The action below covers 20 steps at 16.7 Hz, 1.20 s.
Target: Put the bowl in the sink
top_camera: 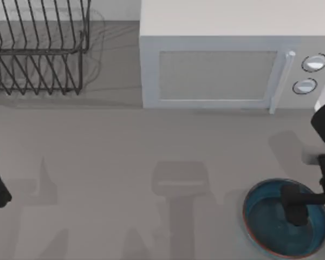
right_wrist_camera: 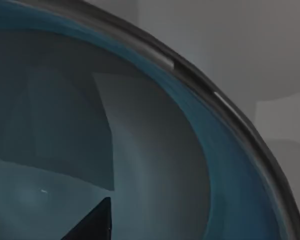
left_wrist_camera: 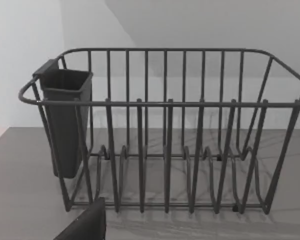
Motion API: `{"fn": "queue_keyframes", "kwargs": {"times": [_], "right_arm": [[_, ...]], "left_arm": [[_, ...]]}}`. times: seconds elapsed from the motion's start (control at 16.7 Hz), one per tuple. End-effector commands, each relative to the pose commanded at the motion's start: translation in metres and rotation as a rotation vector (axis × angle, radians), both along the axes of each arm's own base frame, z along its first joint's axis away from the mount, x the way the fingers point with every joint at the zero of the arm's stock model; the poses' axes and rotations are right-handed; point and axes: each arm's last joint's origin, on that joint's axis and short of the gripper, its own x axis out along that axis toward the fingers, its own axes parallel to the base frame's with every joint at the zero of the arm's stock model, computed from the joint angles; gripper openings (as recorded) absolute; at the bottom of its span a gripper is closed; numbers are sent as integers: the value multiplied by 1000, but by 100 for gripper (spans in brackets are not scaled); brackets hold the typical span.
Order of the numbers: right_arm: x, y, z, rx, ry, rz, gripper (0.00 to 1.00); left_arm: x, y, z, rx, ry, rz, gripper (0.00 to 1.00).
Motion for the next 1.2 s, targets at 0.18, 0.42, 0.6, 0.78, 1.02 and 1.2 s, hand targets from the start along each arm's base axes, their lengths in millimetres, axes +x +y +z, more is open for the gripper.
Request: {"fn": "queue_keyframes", "kwargs": {"times": [0.18, 0.42, 0.6, 0.78, 1.02, 1.2], "right_arm": [[0, 0, 0, 0, 0, 0, 62], [0, 0, 0, 0, 0, 0, 32], [0, 0, 0, 0, 0, 0, 10], [0, 0, 0, 0, 0, 0, 0], [0, 0, 0, 0, 0, 0, 0], [0, 0, 1, 0, -2, 0, 0]], "left_arm": [[0, 0, 0, 0, 0, 0, 100], [0, 0, 0, 0, 0, 0, 100], [0, 0, 0, 0, 0, 0, 100], [0, 0, 0, 0, 0, 0, 100], [0, 0, 0, 0, 0, 0, 100], [0, 0, 0, 0, 0, 0, 100]]}}
